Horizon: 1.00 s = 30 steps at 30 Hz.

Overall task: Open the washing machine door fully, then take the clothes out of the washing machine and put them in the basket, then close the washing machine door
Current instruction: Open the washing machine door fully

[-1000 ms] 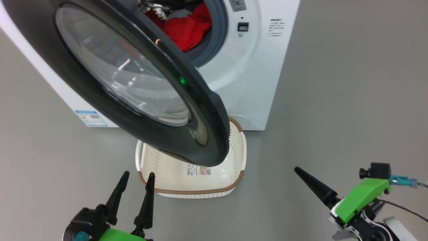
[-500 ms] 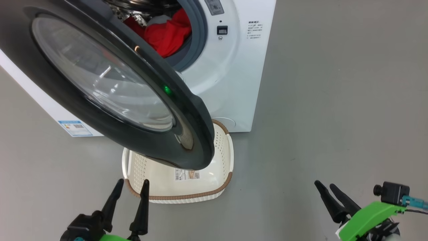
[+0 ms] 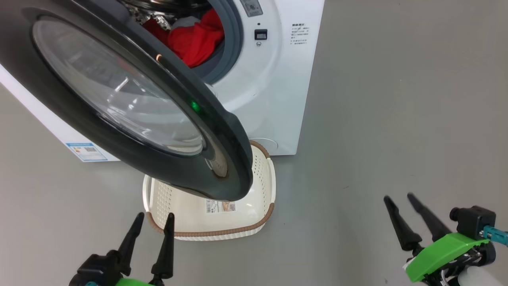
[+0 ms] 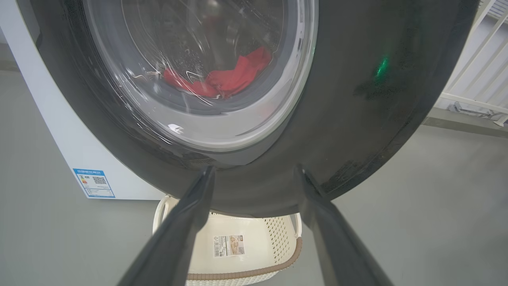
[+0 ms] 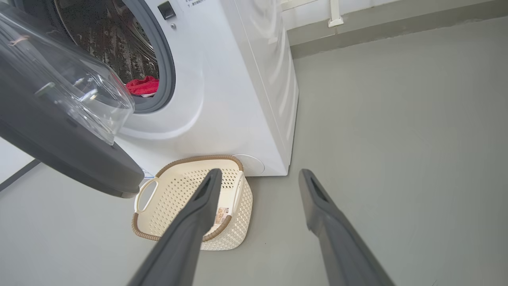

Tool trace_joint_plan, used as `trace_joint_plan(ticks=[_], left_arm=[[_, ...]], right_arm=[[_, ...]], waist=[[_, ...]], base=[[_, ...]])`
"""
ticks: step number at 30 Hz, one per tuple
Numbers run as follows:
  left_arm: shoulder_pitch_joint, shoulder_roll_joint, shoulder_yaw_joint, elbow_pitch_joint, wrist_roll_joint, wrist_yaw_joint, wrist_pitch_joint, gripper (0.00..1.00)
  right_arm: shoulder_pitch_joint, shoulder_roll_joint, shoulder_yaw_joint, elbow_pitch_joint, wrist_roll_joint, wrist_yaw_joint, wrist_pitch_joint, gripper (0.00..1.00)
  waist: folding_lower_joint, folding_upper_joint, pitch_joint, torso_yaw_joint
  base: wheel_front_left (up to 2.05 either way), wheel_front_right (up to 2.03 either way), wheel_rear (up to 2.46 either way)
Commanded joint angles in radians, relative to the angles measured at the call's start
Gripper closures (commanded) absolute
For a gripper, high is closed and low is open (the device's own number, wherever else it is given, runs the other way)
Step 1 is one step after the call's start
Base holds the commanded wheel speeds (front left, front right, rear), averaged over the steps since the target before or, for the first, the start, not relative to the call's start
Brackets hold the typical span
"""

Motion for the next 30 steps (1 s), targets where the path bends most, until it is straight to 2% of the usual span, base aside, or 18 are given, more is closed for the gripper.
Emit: trace_joint_plan(ticks=[1, 5, 11, 20, 30], left_arm=[[-0.006, 0.014, 0.036, -0.020, 0.007, -0.007, -0.012, 0.00], [-0.007, 0.014, 0.039, -0.024, 0.009, -0.007, -0.012, 0.00], [-0.010, 0.014, 0.037, -0.039, 0.010, -0.007, -0.012, 0.00], [-0.001, 0.014, 0.032, -0.042, 0.003, -0.007, -0.012, 0.00], [0.008, 0.014, 0.028, -0.041, 0.002, -0.007, -0.012, 0.00]], right_arm=[[0.027, 0.003, -0.021, -0.040, -0.054, 0.008, -0.013, 0.00], [0.075, 0.054, -0.144, -0.118, -0.196, 0.008, -0.013, 0.00], [0.150, 0.121, -0.278, -0.214, -0.321, 0.008, -0.013, 0.00], [0.197, 0.156, -0.300, -0.215, -0.351, 0.008, -0.013, 0.00], [0.197, 0.157, -0.294, -0.235, -0.348, 0.008, -0.013, 0.00]], waist=[[0.0000, 0.0000, 0.000, 0.001], [0.0000, 0.0000, -0.001, 0.006], [0.0000, 0.0000, 0.000, 0.016], [0.0000, 0.0000, -0.003, 0.022], [0.0000, 0.0000, -0.013, 0.023]], base=[[0.00, 0.00, 0.00], [0.00, 0.00, 0.00], [0.00, 0.00, 0.00], [0.00, 0.00, 0.00], [0.00, 0.00, 0.00]])
